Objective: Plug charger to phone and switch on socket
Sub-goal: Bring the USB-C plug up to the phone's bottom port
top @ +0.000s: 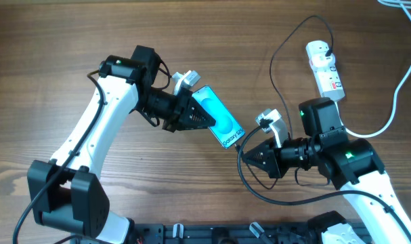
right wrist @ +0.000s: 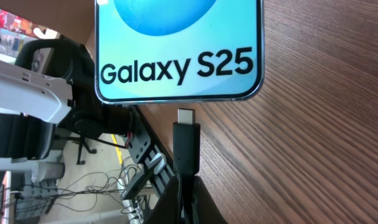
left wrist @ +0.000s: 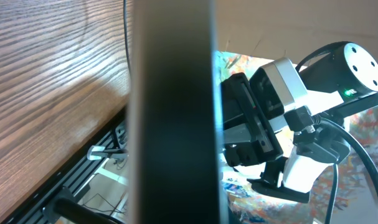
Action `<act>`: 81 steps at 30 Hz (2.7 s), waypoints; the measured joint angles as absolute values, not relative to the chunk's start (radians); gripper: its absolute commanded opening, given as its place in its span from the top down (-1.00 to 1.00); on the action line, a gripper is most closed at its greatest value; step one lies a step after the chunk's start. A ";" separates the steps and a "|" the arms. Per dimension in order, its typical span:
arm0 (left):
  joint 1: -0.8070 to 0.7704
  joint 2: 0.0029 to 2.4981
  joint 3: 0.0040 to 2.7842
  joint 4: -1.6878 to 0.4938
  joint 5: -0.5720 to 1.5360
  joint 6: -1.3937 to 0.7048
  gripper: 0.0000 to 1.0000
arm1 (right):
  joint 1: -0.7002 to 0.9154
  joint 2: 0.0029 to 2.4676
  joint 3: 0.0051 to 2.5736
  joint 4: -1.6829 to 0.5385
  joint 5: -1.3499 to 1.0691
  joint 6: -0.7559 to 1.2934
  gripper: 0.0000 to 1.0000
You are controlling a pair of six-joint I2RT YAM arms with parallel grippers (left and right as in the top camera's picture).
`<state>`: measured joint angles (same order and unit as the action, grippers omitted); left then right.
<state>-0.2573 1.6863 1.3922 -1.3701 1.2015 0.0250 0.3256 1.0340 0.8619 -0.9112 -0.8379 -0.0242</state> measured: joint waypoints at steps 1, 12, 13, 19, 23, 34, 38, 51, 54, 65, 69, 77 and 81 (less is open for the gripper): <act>-0.257 1.686 1.392 -1.370 1.201 0.021 0.92 | 0.325 1.032 0.862 -0.913 -0.838 -0.025 0.91; -0.135 1.678 1.393 -1.680 1.182 0.166 0.92 | 0.326 0.994 0.862 -0.946 -0.845 -0.081 0.92; -0.135 1.670 1.393 -1.680 1.182 0.191 0.92 | 0.326 0.994 0.862 -0.950 -0.845 -0.084 0.92; -0.142 1.623 1.393 -1.561 1.222 0.389 0.92 | 0.325 0.994 0.862 -0.945 -0.879 -0.128 0.91; -0.207 1.649 1.394 -1.304 1.259 0.308 0.92 | 0.325 0.994 0.862 -0.935 -0.891 -0.129 0.91; -0.233 1.788 1.394 -1.488 1.239 0.265 0.92 | 0.326 0.994 0.862 -0.903 -0.677 -0.025 0.92; -0.217 1.788 1.394 -1.546 1.235 0.336 0.92 | 0.326 0.994 0.862 -0.906 -0.685 -0.035 0.92; -0.217 1.788 1.394 -1.546 1.235 0.358 0.92 | 0.376 0.994 0.862 -0.926 -0.805 -0.107 0.92; -0.217 1.788 1.394 -1.546 1.235 0.358 0.92 | 0.376 0.996 0.862 -0.918 -0.799 -0.102 0.91; -0.217 1.788 1.394 -1.546 1.235 0.358 0.92 | 0.376 1.033 0.862 -0.881 -0.784 -0.087 0.91; -0.216 1.788 1.394 -1.545 1.236 0.358 0.92 | 0.376 1.033 0.862 -0.874 -0.784 -0.080 0.91; -0.216 1.788 1.394 -1.545 1.236 0.358 0.92 | 0.376 1.033 0.862 -0.874 -0.784 -0.080 0.92; -0.216 1.788 1.394 -1.545 1.235 0.358 0.92 | 0.376 1.033 0.862 -0.876 -0.785 -0.080 0.91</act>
